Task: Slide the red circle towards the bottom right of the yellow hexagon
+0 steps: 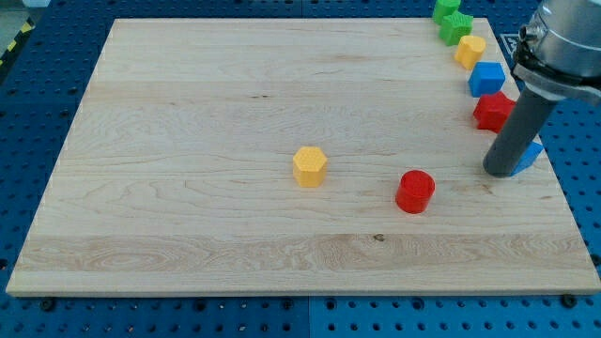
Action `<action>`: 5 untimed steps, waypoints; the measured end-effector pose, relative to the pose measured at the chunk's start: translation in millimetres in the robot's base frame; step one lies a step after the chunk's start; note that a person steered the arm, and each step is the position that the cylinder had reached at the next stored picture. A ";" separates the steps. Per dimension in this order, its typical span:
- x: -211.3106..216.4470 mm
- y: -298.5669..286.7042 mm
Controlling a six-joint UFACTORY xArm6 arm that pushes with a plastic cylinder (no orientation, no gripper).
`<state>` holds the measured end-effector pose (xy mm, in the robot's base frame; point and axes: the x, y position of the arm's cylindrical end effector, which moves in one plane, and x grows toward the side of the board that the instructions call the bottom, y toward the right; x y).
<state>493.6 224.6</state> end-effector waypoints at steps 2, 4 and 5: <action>30.3 -46.6; 9.2 -120.0; -5.8 -138.9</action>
<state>487.8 85.7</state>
